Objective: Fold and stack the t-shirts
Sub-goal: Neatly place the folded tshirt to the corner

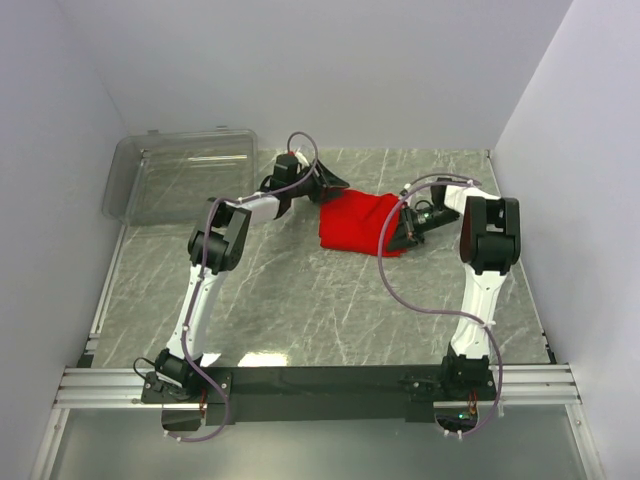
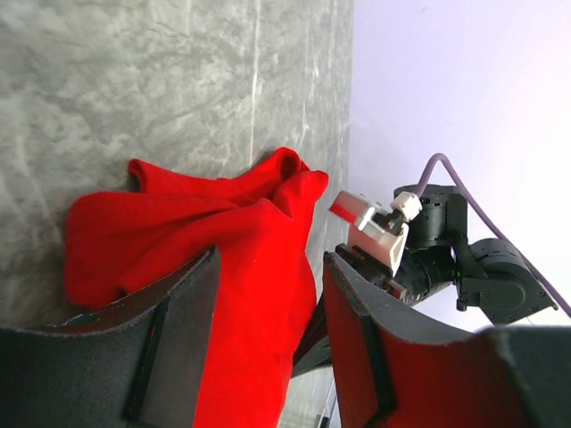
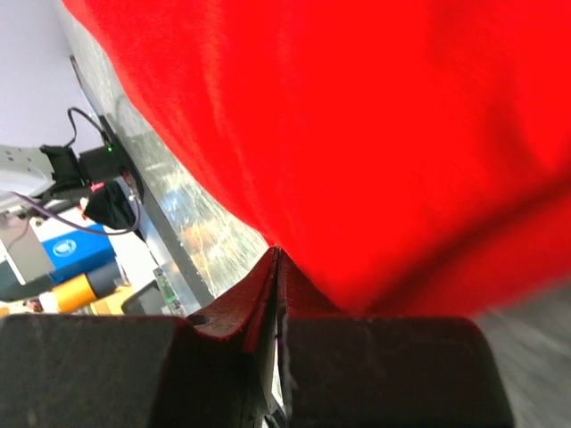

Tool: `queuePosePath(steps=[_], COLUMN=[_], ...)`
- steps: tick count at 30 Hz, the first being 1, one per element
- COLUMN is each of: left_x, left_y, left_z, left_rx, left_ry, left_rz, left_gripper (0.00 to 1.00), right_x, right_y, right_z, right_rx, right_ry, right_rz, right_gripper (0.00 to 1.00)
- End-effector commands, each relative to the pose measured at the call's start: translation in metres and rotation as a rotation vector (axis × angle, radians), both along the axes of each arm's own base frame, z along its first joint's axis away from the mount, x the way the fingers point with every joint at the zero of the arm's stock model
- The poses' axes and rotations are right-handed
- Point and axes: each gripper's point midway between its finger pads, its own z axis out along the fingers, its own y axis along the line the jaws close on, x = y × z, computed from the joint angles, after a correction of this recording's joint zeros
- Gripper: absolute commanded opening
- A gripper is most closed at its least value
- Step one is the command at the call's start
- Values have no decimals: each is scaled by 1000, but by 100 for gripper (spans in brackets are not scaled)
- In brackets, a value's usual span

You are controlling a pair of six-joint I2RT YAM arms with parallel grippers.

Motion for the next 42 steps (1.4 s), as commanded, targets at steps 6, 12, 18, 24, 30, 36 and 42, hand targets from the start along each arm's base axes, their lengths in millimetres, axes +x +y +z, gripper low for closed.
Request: queuePosePath(steps=[6,12,18,24,30,36,42], left_x=[22,25,7,-50,-111,-150,-183], left_y=[8,2,32,80,93,120,155], left_z=[16,95,169,157,130,137,151], left_rx=[15,-19,207,457,470,539,569], left_ry=[-66,-280,-503,-488,-408,-430,-437], left_rz=[30,-26,34,117,52,114,215], left_gripper=[55,57,60,66,74,74,74], right_x=[-1,7,17,16,25,26,47], right_y=[-15,-20,-48,-81,-107,-59,-40], right_z=[-5,44,81,98,118,87,45], right_rx=[2,-32,-263,-501,-647,-392,-437], right_ry=[3,-152,-364,-578,-815,-557,-411], right_rz=[2,68,78,30,-122,-132,-231], right_gripper=[5,5,7,26,100,99,97])
